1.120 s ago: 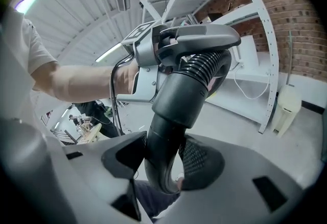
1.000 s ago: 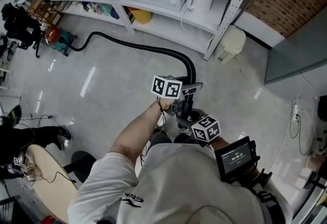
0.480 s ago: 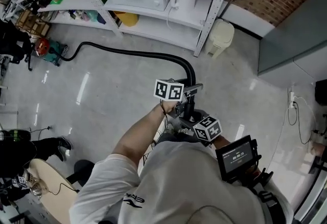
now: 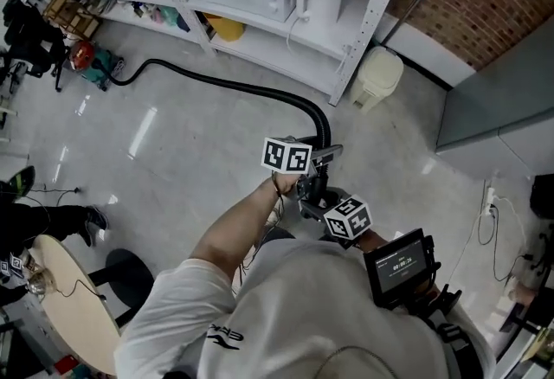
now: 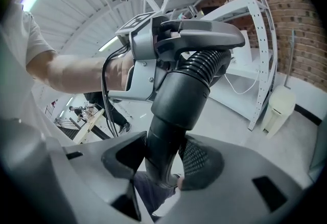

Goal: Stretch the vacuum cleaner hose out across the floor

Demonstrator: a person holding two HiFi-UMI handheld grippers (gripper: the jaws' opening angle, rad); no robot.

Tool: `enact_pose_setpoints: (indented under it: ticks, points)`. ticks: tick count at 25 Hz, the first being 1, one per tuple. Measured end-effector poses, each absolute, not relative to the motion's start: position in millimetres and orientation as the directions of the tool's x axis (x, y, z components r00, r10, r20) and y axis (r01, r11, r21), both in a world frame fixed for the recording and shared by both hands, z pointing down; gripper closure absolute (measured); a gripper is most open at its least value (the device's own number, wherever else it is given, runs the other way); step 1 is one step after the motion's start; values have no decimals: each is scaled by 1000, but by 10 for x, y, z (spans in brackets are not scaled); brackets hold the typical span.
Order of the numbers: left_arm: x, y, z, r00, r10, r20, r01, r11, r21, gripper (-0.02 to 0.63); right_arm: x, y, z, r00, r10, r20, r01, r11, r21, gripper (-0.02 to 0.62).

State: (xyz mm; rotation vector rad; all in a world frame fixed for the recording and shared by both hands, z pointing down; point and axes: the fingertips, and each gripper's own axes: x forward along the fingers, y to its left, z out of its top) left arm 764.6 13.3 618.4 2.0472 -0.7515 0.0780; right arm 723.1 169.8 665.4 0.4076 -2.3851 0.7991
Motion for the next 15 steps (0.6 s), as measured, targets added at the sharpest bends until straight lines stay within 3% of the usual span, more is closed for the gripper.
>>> enact_pose_setpoints:
  ticks: [6, 15]
  points:
    - [8049, -94, 6154, 735, -578, 355, -602, -314, 734, 314, 7806, 1505, 6639, -795, -7, 606, -354, 817, -455, 403]
    - [8573, -84, 6206, 701, -601, 385, -629, -266, 730, 314, 8417, 1526, 6651, -807, 29, 590, -312, 827, -467, 403]
